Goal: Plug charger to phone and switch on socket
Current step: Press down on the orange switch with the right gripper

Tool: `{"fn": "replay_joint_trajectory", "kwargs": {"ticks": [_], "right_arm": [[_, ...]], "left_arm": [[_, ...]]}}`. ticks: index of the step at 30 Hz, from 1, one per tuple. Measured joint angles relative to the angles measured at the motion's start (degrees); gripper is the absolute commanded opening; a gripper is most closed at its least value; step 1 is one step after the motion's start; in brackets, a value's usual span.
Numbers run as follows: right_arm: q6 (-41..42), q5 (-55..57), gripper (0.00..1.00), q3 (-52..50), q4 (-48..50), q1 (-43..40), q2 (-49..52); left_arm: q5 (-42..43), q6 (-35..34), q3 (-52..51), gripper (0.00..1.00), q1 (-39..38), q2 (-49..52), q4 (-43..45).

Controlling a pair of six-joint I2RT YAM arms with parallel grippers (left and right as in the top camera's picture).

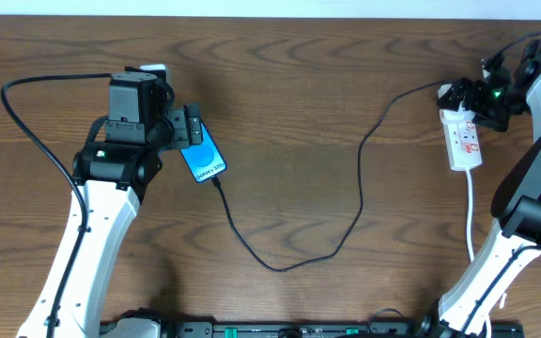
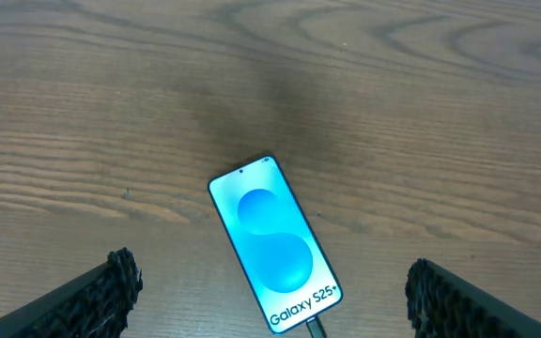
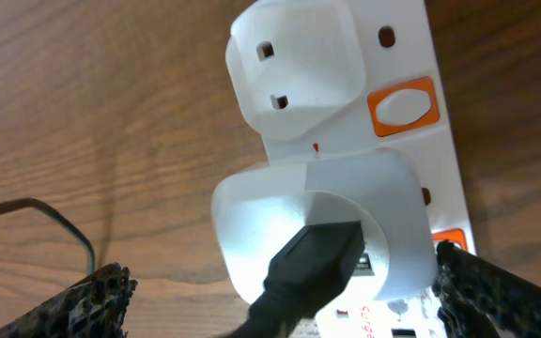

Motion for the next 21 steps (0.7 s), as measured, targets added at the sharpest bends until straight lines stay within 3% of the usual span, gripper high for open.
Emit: {"fn": "replay_joint_trajectory", "kwargs": {"ticks": [21], "right_arm": [[0.07, 1.22, 0.99, -0.11, 0.68, 0.66, 0.00]], "left_arm": [[-0.02, 0.00, 0.02, 0.92, 0.00, 0.00, 0.00]]}}
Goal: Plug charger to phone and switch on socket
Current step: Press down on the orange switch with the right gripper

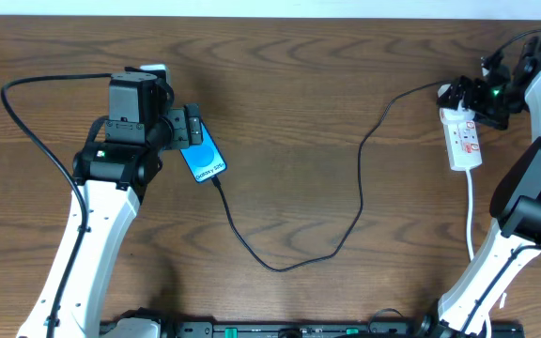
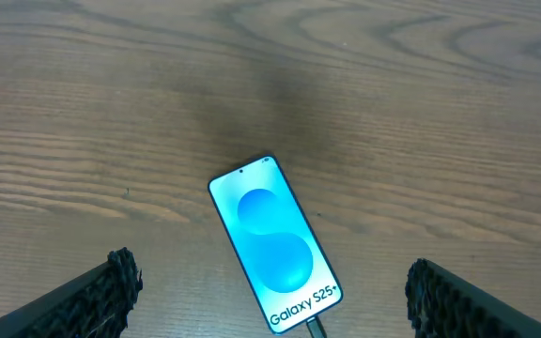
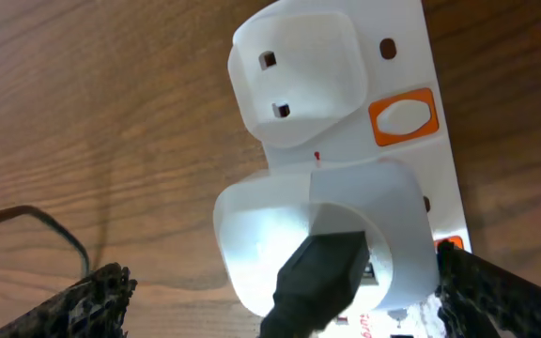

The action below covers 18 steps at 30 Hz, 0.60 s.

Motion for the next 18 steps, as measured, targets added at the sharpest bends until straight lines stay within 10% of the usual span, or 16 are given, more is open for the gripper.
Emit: {"fn": "replay_joint_trajectory", "kwargs": {"ticks": [18], "right_arm": [[0.04, 0.02, 0.99, -3.32, 2.75, 0.17, -0.35]], "left_arm": [[0.00, 0.00, 0.00, 0.92, 0.00, 0.00, 0.00]]}}
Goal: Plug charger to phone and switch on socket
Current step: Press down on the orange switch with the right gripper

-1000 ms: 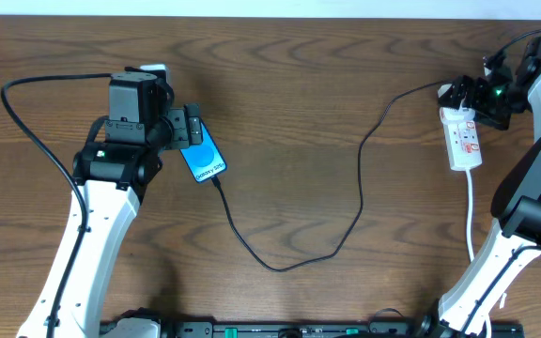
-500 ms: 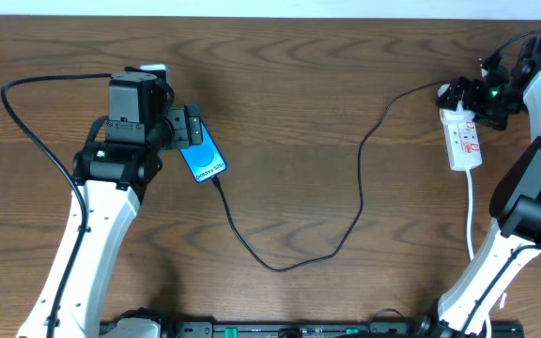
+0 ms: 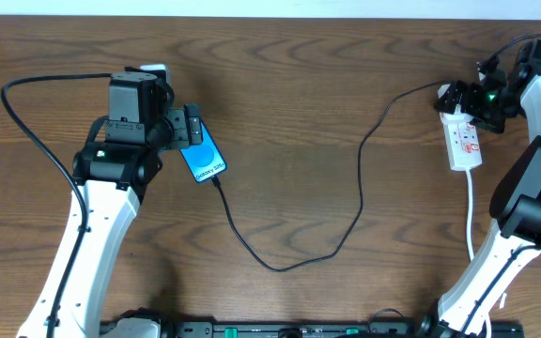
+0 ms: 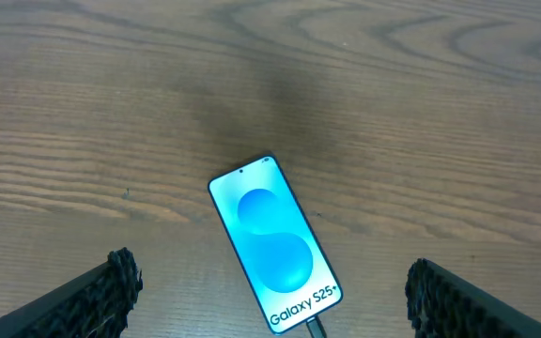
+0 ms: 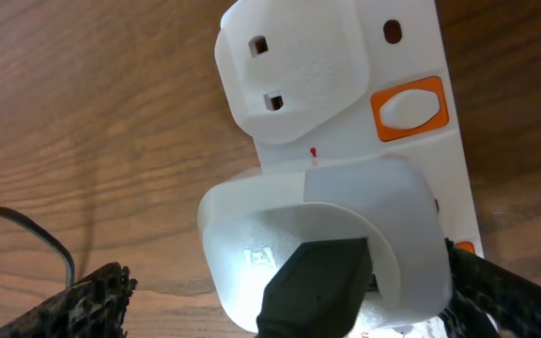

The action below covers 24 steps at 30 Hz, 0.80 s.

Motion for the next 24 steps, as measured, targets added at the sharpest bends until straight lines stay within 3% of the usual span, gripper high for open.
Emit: {"fn": "replay_joint_trajectory", "kwargs": {"ticks": [24], "right_arm": [[0.37, 0.28, 0.99, -2.01, 1.60, 0.39, -0.87]], "left_arm": [[0.00, 0.00, 0.00, 0.92, 0.00, 0.00, 0.00]]}}
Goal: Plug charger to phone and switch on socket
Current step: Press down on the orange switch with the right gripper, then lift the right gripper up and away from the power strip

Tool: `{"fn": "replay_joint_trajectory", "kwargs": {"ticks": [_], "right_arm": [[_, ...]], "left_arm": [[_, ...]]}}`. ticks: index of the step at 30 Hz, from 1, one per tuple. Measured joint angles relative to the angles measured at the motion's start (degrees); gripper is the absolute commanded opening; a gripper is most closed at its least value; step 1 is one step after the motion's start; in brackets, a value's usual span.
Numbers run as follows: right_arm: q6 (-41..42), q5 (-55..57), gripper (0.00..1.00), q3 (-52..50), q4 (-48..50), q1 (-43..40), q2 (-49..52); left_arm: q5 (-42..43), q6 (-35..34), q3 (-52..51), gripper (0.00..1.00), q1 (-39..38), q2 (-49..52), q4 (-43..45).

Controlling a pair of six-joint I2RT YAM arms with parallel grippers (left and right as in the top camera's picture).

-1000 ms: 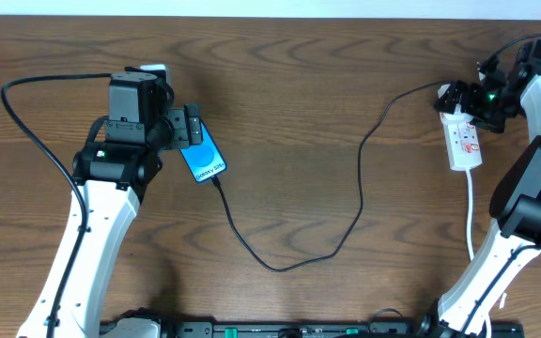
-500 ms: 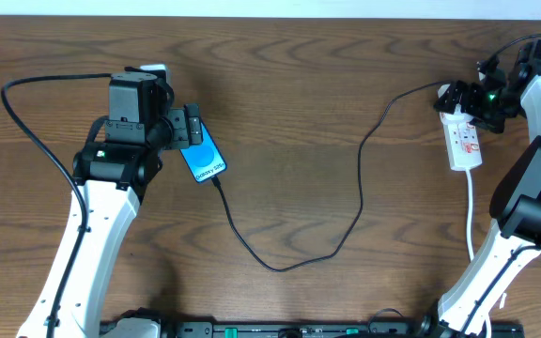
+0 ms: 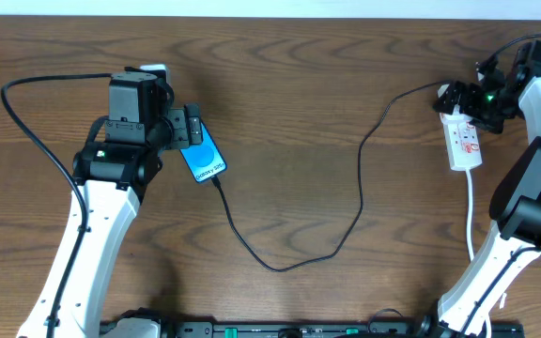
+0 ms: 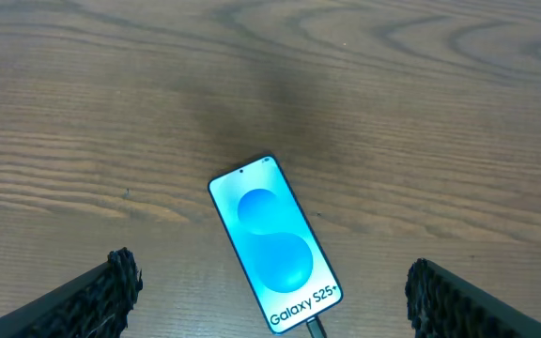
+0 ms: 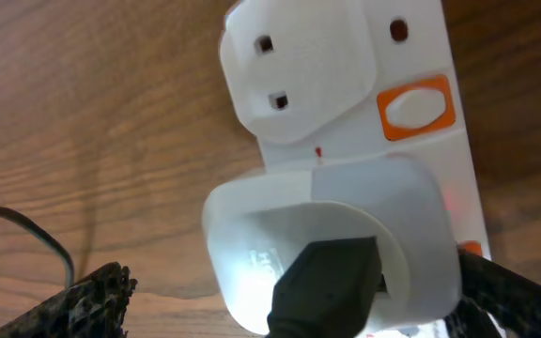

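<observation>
The phone [image 4: 275, 242], its blue screen lit, lies on the wooden table with the black charger cable [image 4: 316, 328] plugged into its lower end. My left gripper [image 4: 270, 277] hangs open above it, its fingers wide on either side. The phone [image 3: 203, 157] and the cable [image 3: 362, 188] also show from overhead. The white power strip [image 3: 462, 133] lies at the far right. My right gripper [image 5: 289, 296] is open and low over it, straddling the white charger adapter [image 5: 289, 235]. Its right finger [image 5: 510, 299] rests at a mostly hidden orange switch [image 5: 470, 249]. A second orange switch [image 5: 418, 106] beside the empty socket is uncovered.
The black cable loops across the middle of the table between phone and strip. The strip's white lead [image 3: 470, 202] runs toward the front right, beside the right arm. A black cable [image 3: 36, 141] trails behind the left arm.
My right gripper has shifted slightly over the strip, and a faint reddish tint now shows on the strip beside the adapter. The left gripper and phone have not moved.
My left gripper stayed open above the plugged-in phone throughout. My right gripper hung open around the adapter with the near orange switch partly showing by its right finger. It then sat lower with that switch almost covered, and remains there now.
</observation>
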Motion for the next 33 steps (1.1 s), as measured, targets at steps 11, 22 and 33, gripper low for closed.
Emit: {"fn": "replay_joint_trajectory", "kwargs": {"ticks": [11, 22, 33], "right_arm": [[0.02, -0.02, 0.99, -0.13, 0.04, 0.02, -0.11], [0.24, -0.33, 0.99, 1.01, -4.22, -0.26, -0.13], [2.19, 7.23, 0.99, 3.87, -10.51, -2.03, -4.70]], "left_arm": [[0.00, 0.00, 0.00, 0.93, 0.00, 0.00, 0.00], [0.02, 0.00, 0.00, 0.93, 0.00, 0.00, -0.02], [0.02, 0.00, 0.00, 0.92, 0.00, 0.00, -0.02]]}}
